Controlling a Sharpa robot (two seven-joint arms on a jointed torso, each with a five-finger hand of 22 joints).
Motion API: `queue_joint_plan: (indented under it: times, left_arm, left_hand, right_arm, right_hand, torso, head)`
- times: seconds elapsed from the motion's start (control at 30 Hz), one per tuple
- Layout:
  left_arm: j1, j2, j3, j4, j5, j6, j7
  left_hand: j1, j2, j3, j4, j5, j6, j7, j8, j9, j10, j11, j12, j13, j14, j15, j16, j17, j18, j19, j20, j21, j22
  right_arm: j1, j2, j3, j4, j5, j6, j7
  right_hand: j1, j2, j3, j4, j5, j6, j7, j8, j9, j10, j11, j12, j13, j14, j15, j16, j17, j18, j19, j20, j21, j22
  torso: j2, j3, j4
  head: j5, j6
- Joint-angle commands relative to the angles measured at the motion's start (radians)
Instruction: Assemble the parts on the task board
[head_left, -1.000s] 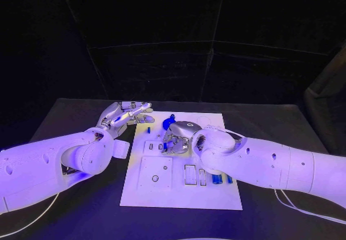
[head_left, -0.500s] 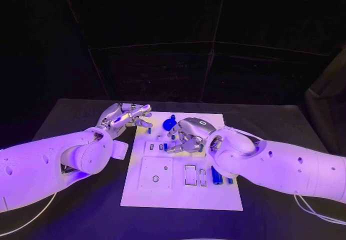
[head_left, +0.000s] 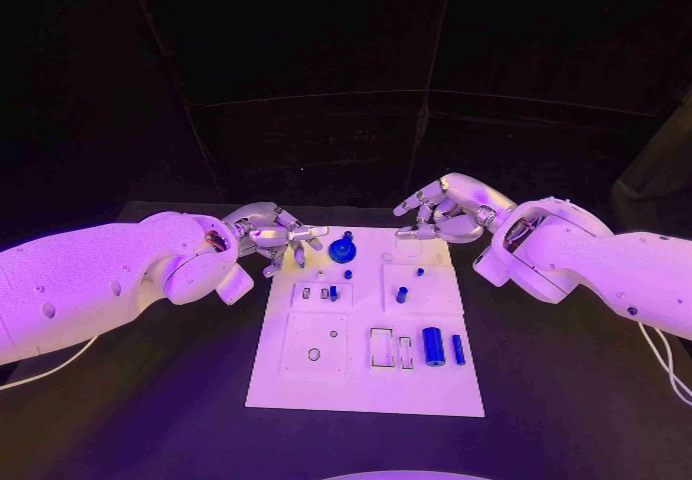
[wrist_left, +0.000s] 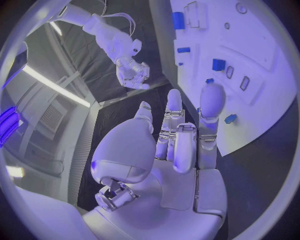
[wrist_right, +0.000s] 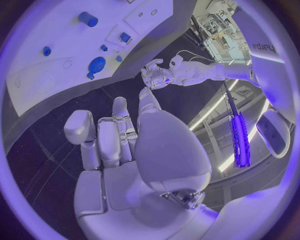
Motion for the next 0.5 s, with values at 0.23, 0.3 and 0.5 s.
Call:
queue_joint_plan:
  times: [0.23,0.3,0.5]
  left_arm:
    - [0.033,0.114,-0.012,-0.091,-0.348,0.243,-0.359]
    - [0.040,0.154,-0.023,-0.116,-0.372,0.265,-0.392]
    - [0.045,0.224,-0.037,-0.164,-0.393,0.290,-0.434]
  left_hand:
    - [0.004,0.015,-0.043,0.030,-0.006,-0.029,-0.028,0.172,0.118,0.033,-0.028,0.414,0.396,0.104,-0.014,0.078,0.263,-0.053,0.054,-0.012,0.243,0.336]
    - [-0.008,0.014,-0.058,0.043,-0.013,-0.048,-0.035,0.215,0.154,0.033,-0.028,0.456,0.437,0.104,-0.014,0.078,0.263,-0.057,0.061,-0.017,0.266,0.372]
    - [-0.013,0.011,-0.078,0.057,-0.021,-0.083,-0.041,0.283,0.218,0.031,-0.032,0.492,0.470,0.104,-0.021,0.078,0.263,-0.067,0.077,-0.020,0.304,0.432]
  right_arm:
    - [0.011,-0.016,0.003,-0.020,0.159,0.026,0.042]
    - [0.012,-0.015,0.003,-0.022,0.156,0.027,0.036]
    - [0.013,-0.012,0.003,-0.030,0.153,0.027,0.026]
  right_hand:
    - [0.004,0.015,-0.013,0.001,0.012,0.004,-0.006,0.005,0.002,0.005,-0.004,-0.007,-0.008,0.004,-0.005,-0.012,-0.006,0.016,0.002,-0.005,-0.011,-0.005]
    - [0.004,0.016,-0.015,0.001,0.014,0.005,-0.006,0.006,0.002,0.006,-0.005,-0.008,-0.010,0.004,-0.006,-0.014,-0.008,0.016,0.002,-0.005,-0.012,-0.007]
    - [0.003,0.019,-0.020,0.001,0.019,0.007,-0.007,0.008,0.002,0.008,-0.006,-0.009,-0.014,0.004,-0.006,-0.020,-0.013,0.017,0.001,-0.006,-0.016,-0.011]
  torso:
    - [-0.020,0.0098,-0.0052]
    - [-0.020,0.0110,-0.0065]
    - [-0.018,0.0104,-0.0072]
  head:
    - [0.002,-0.013]
    - [0.006,-0.014]
    - [0.012,-0.011]
